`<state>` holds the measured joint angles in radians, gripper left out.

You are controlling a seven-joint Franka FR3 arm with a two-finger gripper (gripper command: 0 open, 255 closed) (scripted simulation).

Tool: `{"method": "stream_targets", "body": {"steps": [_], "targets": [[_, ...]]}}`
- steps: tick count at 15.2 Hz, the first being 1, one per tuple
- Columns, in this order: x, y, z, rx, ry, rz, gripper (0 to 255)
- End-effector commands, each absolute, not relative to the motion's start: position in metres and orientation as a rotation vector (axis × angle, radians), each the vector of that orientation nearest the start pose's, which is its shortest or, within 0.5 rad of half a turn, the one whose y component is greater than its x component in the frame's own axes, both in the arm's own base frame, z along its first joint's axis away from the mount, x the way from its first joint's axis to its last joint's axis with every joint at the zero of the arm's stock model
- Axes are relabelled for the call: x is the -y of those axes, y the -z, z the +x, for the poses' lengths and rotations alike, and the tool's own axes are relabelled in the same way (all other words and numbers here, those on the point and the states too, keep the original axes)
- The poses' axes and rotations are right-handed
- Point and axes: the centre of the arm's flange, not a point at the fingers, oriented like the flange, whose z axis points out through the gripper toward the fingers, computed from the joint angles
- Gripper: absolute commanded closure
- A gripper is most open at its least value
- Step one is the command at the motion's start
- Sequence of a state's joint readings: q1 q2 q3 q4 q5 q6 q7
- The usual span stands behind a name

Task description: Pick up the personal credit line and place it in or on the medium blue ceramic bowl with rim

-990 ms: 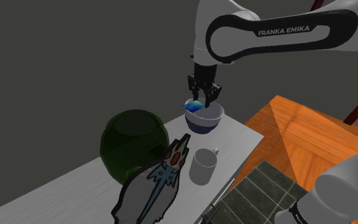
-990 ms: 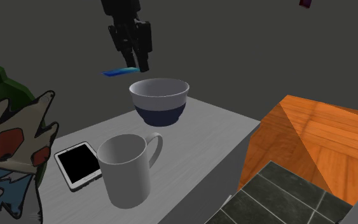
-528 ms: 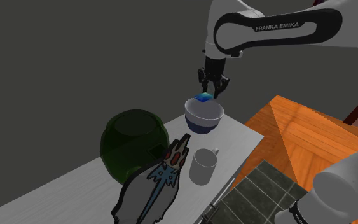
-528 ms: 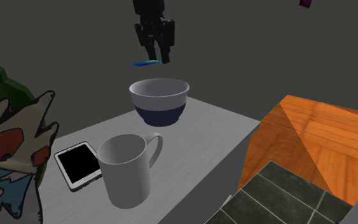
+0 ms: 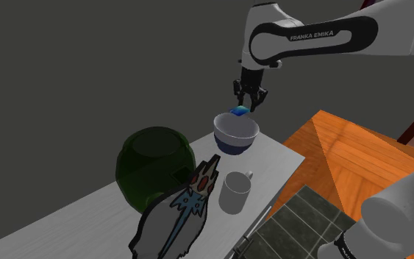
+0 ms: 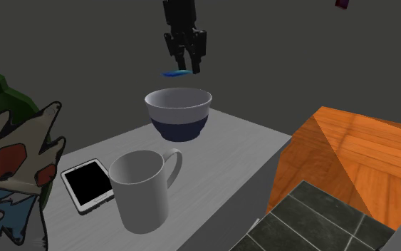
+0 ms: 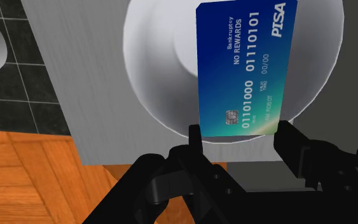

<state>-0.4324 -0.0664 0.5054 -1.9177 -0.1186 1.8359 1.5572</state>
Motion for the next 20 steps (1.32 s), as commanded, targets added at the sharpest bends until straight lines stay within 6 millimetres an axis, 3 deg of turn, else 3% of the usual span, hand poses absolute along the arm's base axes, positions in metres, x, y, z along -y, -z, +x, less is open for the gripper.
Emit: {"method": "stream_targets", "body": {"steps": [1,10,18,19,20], "targets": [[-0.036,-0.504,0.540,-2.162,0.147,-2.434,255],[-0.036,-0.453,0.540,-2.162,0.147,-2.434,255],[-0.036,-0.453,0.540,-2.162,0.147,-2.434,255],[-0.036,-0.453,0.540,-2.162,0.147,-2.434,0],[-0.036,-0.453,0.540,-2.162,0.147,-2.434,0]]}}
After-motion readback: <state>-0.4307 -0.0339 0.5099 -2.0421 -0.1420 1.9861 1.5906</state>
